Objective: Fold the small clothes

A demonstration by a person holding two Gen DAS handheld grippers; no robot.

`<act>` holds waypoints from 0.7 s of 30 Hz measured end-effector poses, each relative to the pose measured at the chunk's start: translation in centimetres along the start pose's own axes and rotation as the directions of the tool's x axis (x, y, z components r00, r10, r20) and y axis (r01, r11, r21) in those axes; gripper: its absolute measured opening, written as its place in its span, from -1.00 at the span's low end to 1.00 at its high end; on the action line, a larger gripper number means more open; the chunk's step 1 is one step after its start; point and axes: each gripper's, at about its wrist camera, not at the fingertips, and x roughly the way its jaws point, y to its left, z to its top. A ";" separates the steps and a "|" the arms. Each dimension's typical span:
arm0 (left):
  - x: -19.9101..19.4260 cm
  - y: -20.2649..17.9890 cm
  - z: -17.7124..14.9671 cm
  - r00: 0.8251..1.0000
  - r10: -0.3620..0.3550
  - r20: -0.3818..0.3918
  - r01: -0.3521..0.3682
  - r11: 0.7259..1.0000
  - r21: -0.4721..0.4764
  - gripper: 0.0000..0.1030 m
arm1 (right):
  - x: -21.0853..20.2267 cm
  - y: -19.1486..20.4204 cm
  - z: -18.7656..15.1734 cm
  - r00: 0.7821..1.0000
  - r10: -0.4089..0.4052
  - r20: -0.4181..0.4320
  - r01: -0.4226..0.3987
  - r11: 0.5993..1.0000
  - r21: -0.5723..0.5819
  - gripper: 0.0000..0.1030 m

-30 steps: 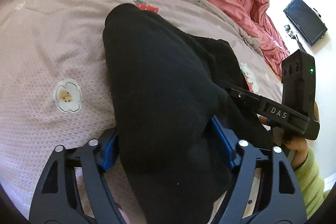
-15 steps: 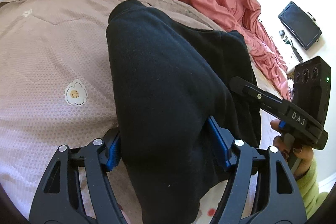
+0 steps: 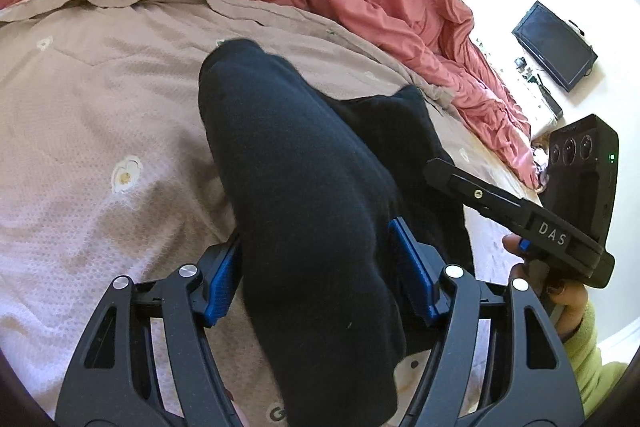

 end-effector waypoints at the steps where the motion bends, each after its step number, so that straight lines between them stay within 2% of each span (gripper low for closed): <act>1: 0.2 0.1 -0.2 1.000 0.018 -0.001 -0.018 1.000 0.001 0.19 | 0.3 0.2 -0.1 1.000 -0.028 -0.008 0.028 0.999 -0.020 -0.29; 6: 0.6 1.5 -0.7 0.998 0.058 -0.023 -0.059 0.997 -0.039 0.19 | 1.7 -0.4 -1.1 0.995 -0.094 -0.042 0.094 0.996 -0.002 -0.24; 9: 0.7 2.2 -1.1 0.997 0.074 -0.026 -0.076 0.996 -0.045 0.19 | 2.3 -1.0 -1.8 0.989 -0.141 -0.054 0.141 0.990 0.006 -0.07; 13: 0.8 2.6 -1.3 0.996 0.088 -0.033 -0.089 0.995 -0.045 0.23 | 3.7 -1.6 -2.7 0.972 -0.217 -0.089 0.218 0.976 0.000 -0.06; 21: 1.0 3.4 -1.7 0.994 0.097 -0.048 -0.100 0.993 -0.059 0.34 | 4.8 -2.5 -3.3 0.964 -0.234 -0.123 0.240 0.970 0.029 -0.02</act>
